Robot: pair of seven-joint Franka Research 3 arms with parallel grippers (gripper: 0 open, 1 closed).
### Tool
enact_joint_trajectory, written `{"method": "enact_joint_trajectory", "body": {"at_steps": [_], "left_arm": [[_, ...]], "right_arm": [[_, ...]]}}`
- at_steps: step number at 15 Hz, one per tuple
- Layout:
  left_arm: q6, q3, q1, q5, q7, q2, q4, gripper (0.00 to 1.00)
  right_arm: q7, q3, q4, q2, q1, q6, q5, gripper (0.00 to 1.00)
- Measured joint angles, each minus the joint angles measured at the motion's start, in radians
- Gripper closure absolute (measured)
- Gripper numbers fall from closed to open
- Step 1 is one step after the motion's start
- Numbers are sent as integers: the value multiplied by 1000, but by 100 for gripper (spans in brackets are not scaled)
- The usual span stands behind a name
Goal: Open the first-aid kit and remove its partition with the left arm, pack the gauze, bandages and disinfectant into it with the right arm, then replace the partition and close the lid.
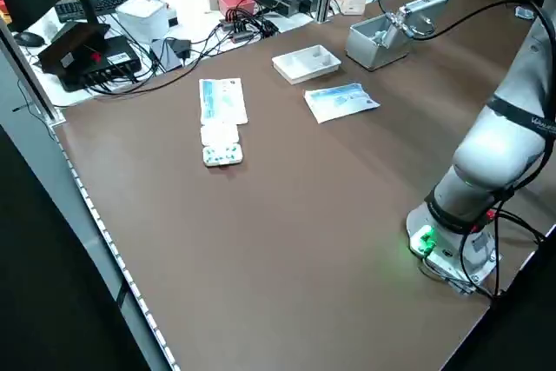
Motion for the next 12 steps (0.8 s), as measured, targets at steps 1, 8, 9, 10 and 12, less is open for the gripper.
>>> {"method": "enact_joint_trajectory", "body": {"at_steps": [1, 8, 9, 10, 12], "left_arm": [[0, 0, 0, 0, 3, 0, -1, 0], [0, -1, -1, 0, 4, 0, -3, 0], [0, -1, -1, 0, 4, 0, -3, 0], [0, -2, -1, 0, 4, 0, -3, 0], [0, -2, -1, 0, 4, 0, -4, 0]], "right_arm": [[-35, 0, -13, 18, -17, 30, -27, 18], [-288, -1, -100, 121, -167, 248, -74, 18], [-294, 0, -103, 135, -182, 268, -74, 17], [-296, -1, -105, 149, -197, 290, -74, 17], [-298, -1, -106, 179, -224, 342, -76, 16]]}}
